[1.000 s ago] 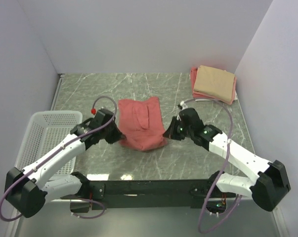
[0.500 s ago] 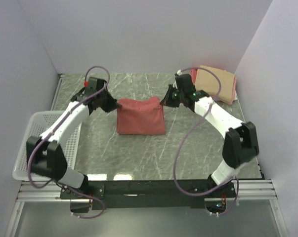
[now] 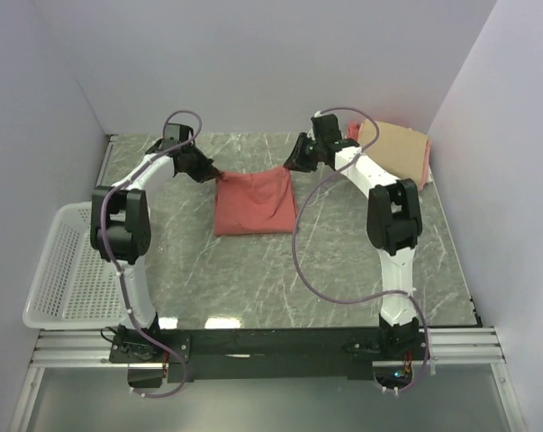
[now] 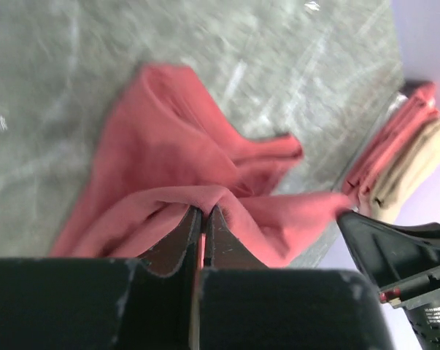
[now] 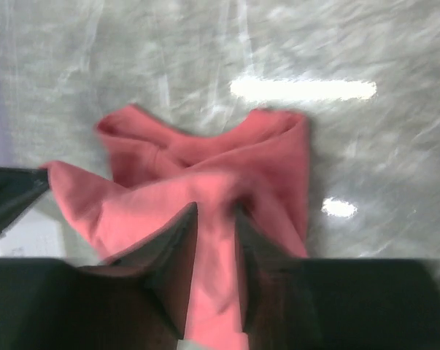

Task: Fold and stack the t-shirts
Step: Fold the tshirt

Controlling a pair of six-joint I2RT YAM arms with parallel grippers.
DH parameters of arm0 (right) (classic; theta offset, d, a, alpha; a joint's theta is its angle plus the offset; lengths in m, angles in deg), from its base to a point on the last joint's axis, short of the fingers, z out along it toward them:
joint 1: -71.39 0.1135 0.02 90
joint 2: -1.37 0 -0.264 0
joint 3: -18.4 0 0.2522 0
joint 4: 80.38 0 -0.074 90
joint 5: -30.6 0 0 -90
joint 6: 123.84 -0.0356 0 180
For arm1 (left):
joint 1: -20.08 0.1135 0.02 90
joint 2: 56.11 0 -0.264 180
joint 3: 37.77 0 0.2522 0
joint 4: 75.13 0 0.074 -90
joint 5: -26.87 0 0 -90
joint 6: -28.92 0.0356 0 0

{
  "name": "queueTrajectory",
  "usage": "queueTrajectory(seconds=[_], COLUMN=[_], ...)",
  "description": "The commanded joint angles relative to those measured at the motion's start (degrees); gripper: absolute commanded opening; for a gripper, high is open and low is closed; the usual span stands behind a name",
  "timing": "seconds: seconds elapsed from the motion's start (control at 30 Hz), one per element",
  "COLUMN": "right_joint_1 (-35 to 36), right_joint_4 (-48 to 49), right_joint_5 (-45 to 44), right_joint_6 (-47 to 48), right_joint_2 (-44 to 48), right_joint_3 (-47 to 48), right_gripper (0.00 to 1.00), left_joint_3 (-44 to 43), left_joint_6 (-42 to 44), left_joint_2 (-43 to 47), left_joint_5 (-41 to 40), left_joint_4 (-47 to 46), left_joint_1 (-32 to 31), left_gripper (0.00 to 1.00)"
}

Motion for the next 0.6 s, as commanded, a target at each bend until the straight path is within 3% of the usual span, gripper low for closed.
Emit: queueTrajectory(seconds=[0.0, 0.07, 0.1, 0.17, 0.27, 0.4, 0.47, 0.57], right_joint_1=[-1.45, -2.42, -2.77, -3.56, -3.65, -2.51, -1.46, 1.09], right_joint_4=[1.06, 1.06, 0.02, -0.87, 0.96, 4.48, 6.67, 10.36], right_joint_5=[1.54, 1.36, 1.19, 0.31, -0.65, 0.48, 1.45, 4.08], right_joint_6=[0.78, 1.21, 1.57, 2.36, 2.45, 1.22, 0.43, -1.06], right_joint_2=[-3.11, -4.00, -4.53, -4.10, 0.11, 6.87, 8.56, 10.67], right_joint_3=[5.34, 6.66, 7.71, 8.69, 4.22, -3.95, -8.26, -12.66], right_gripper=[0.38, 0.52, 0.54, 0.58, 0.58, 0.57, 0.54, 0.43], left_joint_3=[-3.67, -1.24, 0.44, 3.87, 2.67, 2.48, 2.30, 3.27], left_joint_6=[1.85, 1.50, 0.89, 0.45, 1.85, 3.34, 4.22, 5.19], left_joint_2=[-4.01, -3.76, -2.97, -0.35, 1.78, 5.03, 6.69, 7.76], left_joint_5=[5.52, 6.31, 7.01, 9.03, 9.13, 4.23, 1.40, -1.41], left_joint_4=[-5.19, -9.81, -12.46, -16.60, -16.54, -11.72, -9.51, -7.57], left_joint_1=[1.57, 3.06, 3.76, 6.04, 7.46, 6.76, 4.66, 0.53], left_gripper=[0.04, 0.14, 0.30, 0.47, 0.59, 0.57, 0.49, 0.16])
